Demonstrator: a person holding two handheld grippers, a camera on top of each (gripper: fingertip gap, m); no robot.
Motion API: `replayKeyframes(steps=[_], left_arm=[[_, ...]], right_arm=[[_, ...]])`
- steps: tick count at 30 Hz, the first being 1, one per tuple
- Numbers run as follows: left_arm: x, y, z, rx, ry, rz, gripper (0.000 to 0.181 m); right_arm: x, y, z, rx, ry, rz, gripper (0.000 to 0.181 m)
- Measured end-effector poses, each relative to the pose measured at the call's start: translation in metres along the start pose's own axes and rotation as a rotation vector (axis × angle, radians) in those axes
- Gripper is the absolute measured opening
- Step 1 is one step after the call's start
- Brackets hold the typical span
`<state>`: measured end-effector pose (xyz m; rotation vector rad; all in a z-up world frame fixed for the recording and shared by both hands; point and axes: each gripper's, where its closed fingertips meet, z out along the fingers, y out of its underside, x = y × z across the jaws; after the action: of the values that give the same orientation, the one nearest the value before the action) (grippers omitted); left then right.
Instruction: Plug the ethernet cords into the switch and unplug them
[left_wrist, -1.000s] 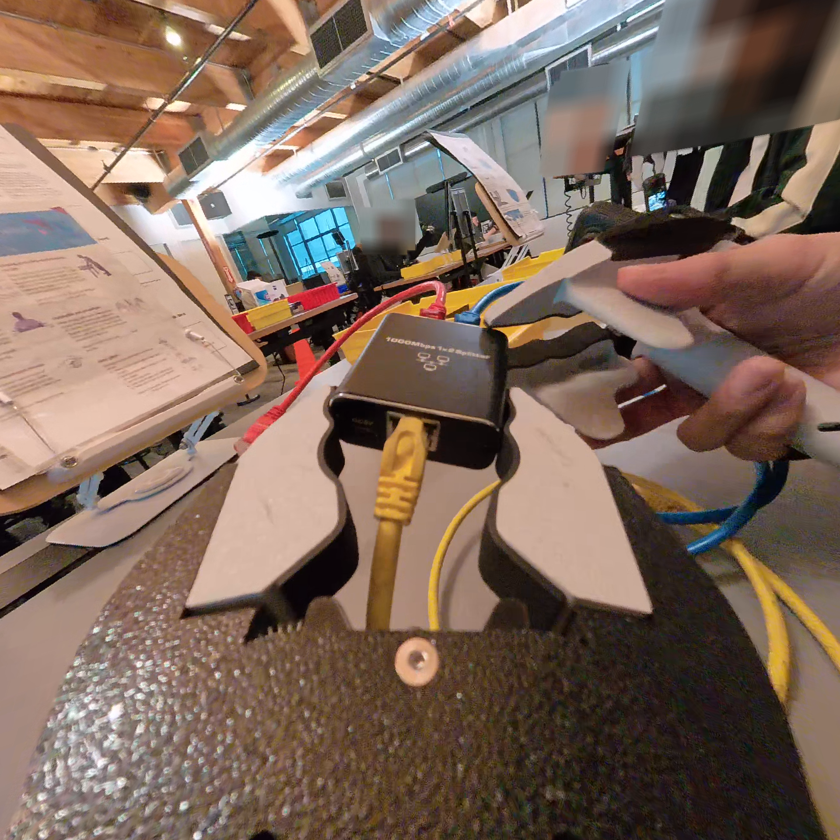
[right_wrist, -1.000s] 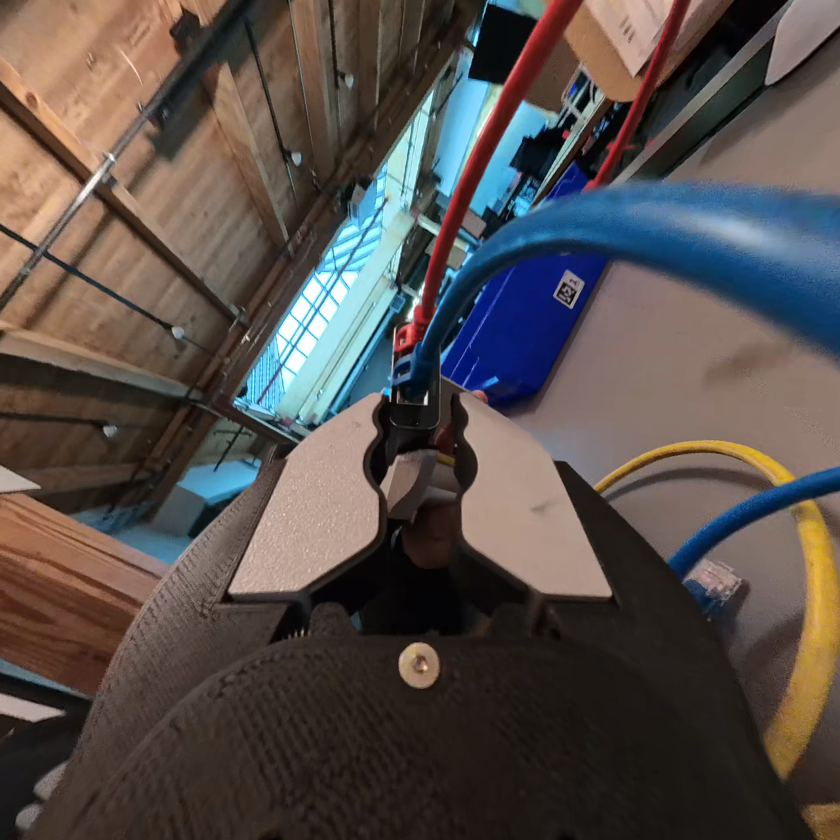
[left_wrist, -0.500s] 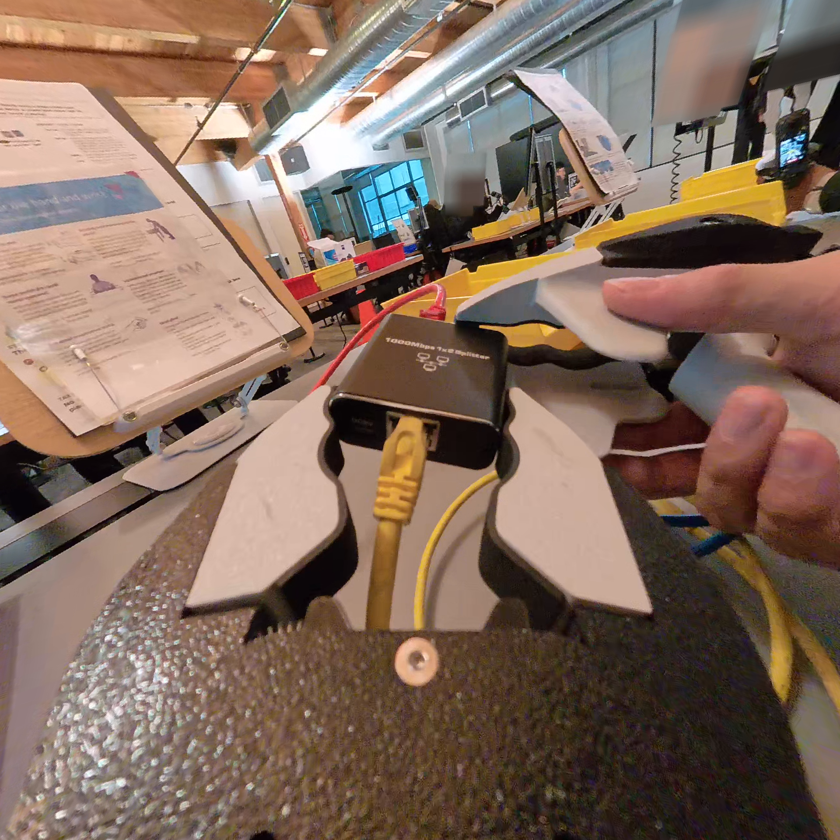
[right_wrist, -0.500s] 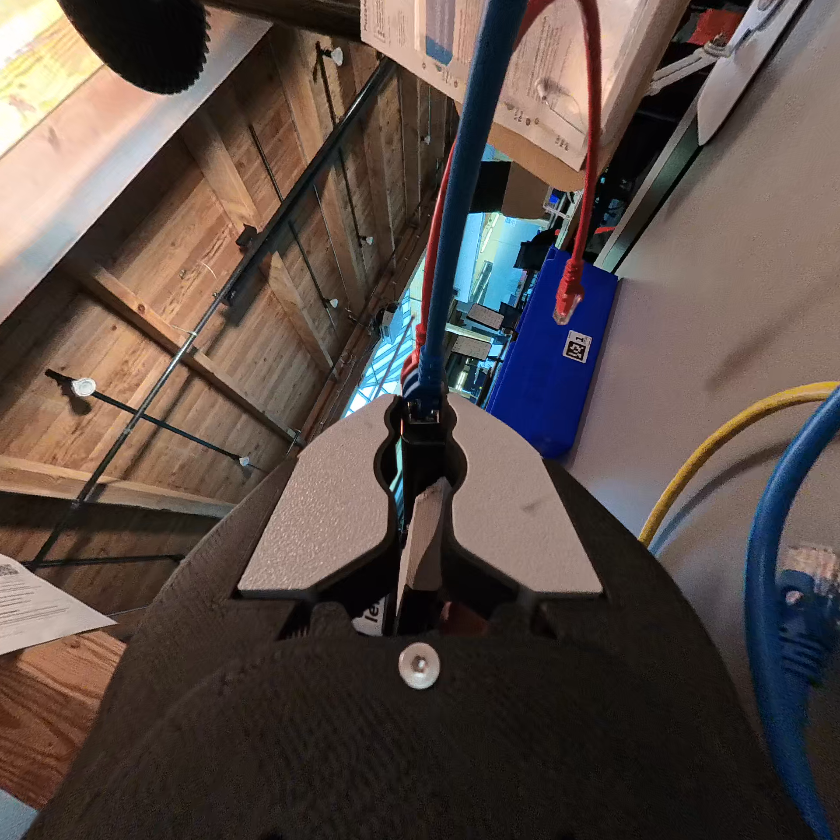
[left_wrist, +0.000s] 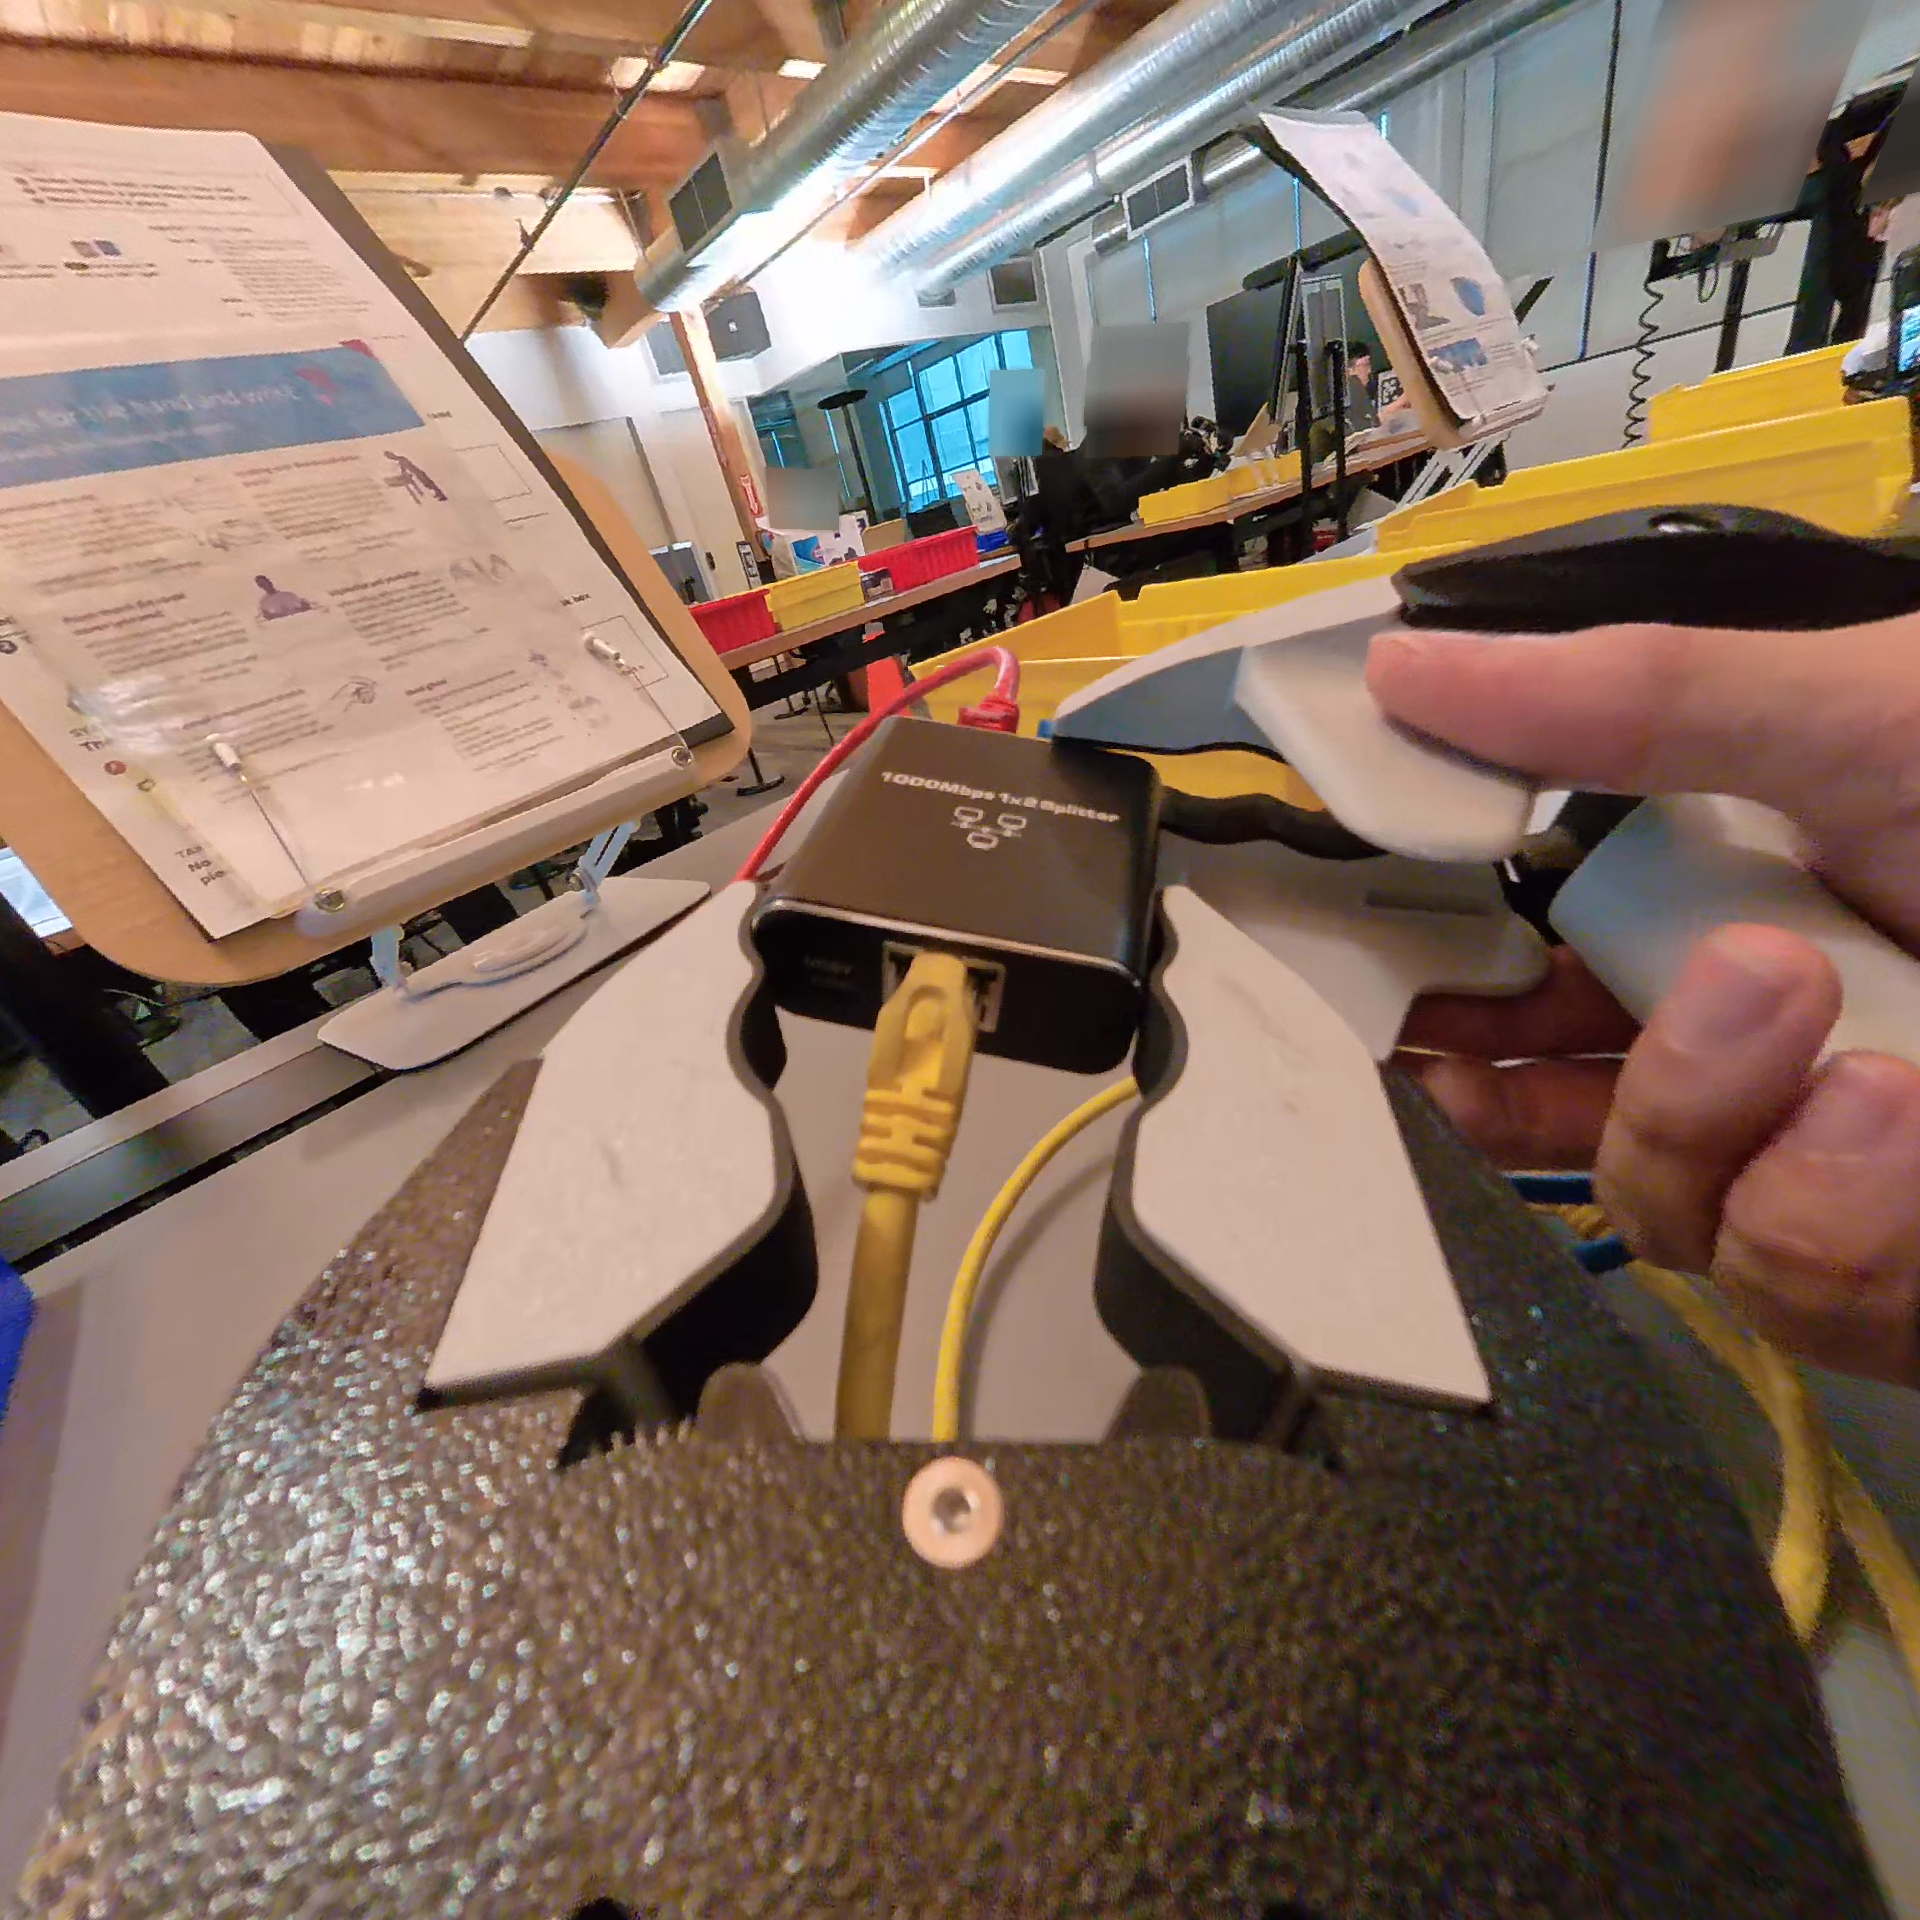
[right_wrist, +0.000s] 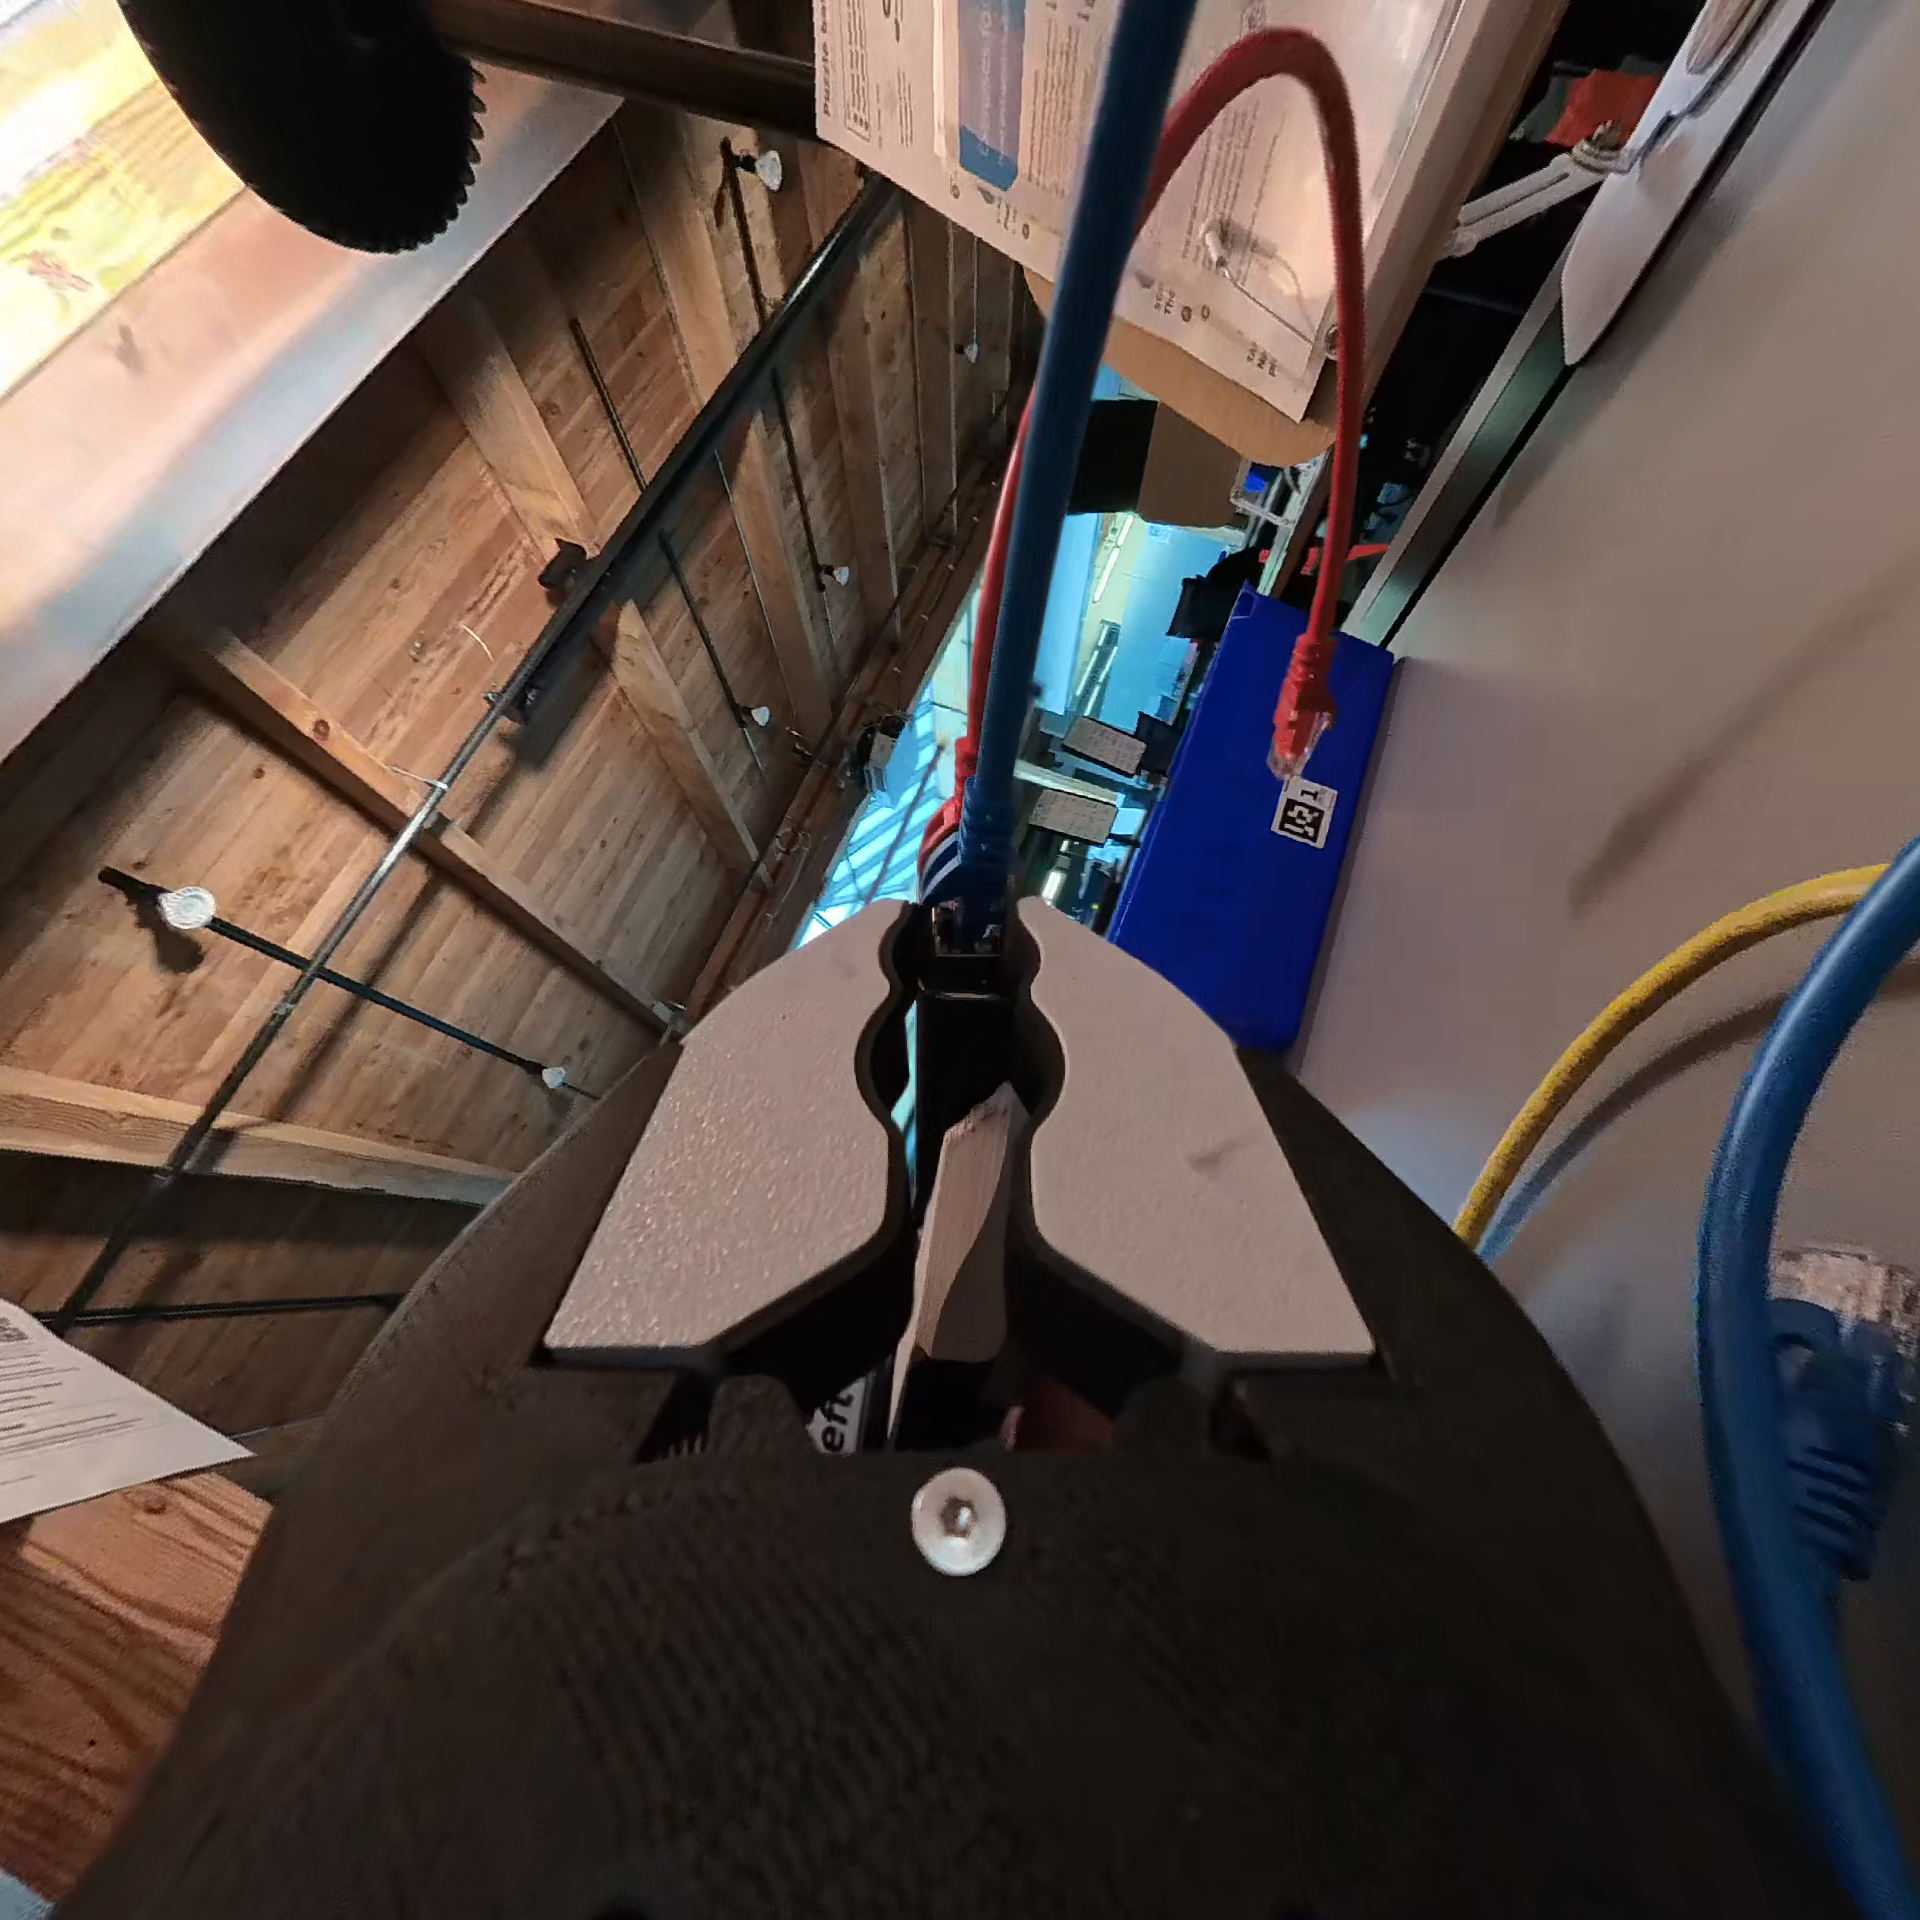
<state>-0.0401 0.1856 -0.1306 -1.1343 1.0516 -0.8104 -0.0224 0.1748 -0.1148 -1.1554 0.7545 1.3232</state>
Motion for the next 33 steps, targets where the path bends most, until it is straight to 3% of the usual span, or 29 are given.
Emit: replayKeyframes(steps=[5, 10, 18, 21, 27, 33], left_arm=[[-0.003, 0.004, 0.001, -0.013, -0.036, -0.002, 0.065], [-0.006, 0.003, 0.000, 0.015, -0.054, -0.001, 0.065], [-0.009, 0.001, -0.001, 0.052, -0.056, -0.019, 0.065], [-0.010, -0.002, -0.004, 0.086, -0.055, -0.034, 0.065], [-0.024, -0.001, -0.007, 0.098, -0.104, -0.069, 0.065], [-0.029, 0.000, -0.010, 0.099, -0.125, -0.071, 0.065]], right_arm=[[0.004, 0.000, 0.004, 0.000, -0.017, 0.033, 0.012], [-0.003, 0.003, 0.008, -0.055, -0.071, -0.115, 0.013], [-0.006, 0.004, 0.011, -0.103, -0.152, -0.200, 0.009], [-0.012, -0.018, 0.009, -0.047, -0.168, -0.240, 0.008], [-0.034, -0.024, 0.002, -0.291, -0.089, -0.662, 0.010], [-0.080, -0.077, -0.016, -0.590, -0.021, -0.892, 0.010]])
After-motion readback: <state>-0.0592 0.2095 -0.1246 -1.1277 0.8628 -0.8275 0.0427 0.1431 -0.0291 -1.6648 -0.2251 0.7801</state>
